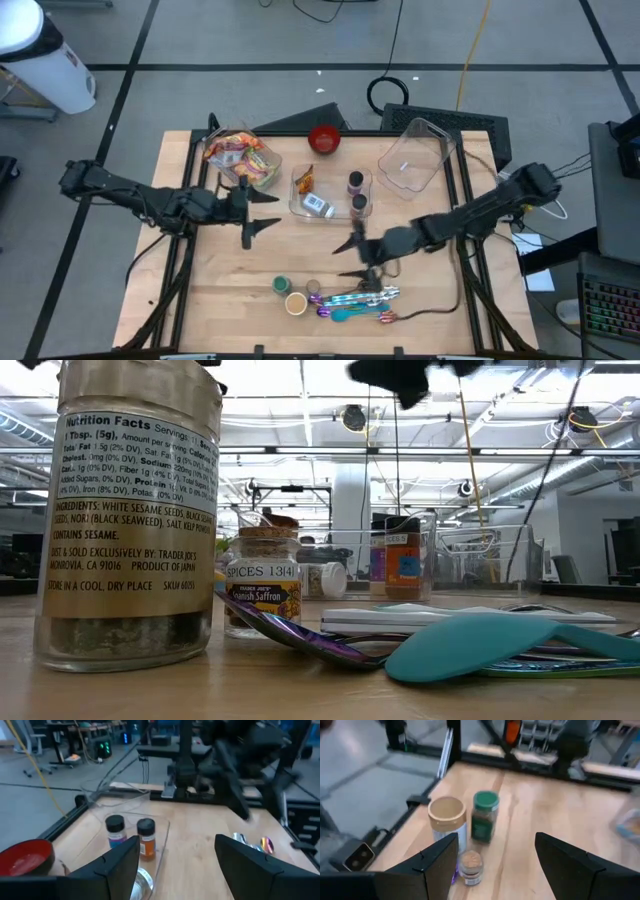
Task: Pick & Place Food Item
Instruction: Put the brown seasoning bottle into the center transparent bin
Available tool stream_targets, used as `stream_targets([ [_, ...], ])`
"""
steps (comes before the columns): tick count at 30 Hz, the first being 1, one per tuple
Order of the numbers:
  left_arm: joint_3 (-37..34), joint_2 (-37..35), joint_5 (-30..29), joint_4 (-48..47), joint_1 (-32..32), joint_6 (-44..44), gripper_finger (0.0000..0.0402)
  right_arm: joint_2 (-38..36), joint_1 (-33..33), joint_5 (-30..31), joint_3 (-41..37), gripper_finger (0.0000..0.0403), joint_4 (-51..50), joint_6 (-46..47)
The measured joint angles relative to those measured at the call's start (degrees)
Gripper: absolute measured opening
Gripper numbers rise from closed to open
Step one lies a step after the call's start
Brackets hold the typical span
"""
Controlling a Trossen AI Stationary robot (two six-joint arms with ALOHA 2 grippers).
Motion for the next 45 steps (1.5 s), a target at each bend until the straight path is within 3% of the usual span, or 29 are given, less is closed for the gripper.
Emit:
stream_targets([
  [7, -3.1, -2.3, 0.0, 0.6, 0.6, -4.1, 0.0267, 16.1, 0.1, -0.2, 15.4, 0.0268, -16.2, -2.6],
  [14, -3.1, -2.3, 0.0, 1.2, 0.6, -6.0, 0.0267, 25.3, -0.1, -3.3, 19.0, 0.0288, -14.8, -2.7],
  [20, -3.1, -2.3, 0.0, 1.5, 0.5, -6.0, 0.0267, 28.0, -0.4, -3.6, 19.1, 0.0283, -10.4, -1.4],
  [25, -3.1, -2.1, 0.0, 2.4, 0.5, -6.0, 0.0267, 30.6, -0.7, -9.3, 19.1, 0.0282, -6.9, -1.3],
  [33, -3.1, -0.9, 0.0, 2.6, 0.6, -5.9, 0.0267, 31.1, -2.4, -9.1, 19.1, 0.0276, -6.8, -1.0],
  [45, -3.1, 4.0, -0.9, 8.8, 0.6, -5.8, 0.0267, 31.2, -3.0, -9.2, 19.1, 0.0197, -6.9, -1.0],
])
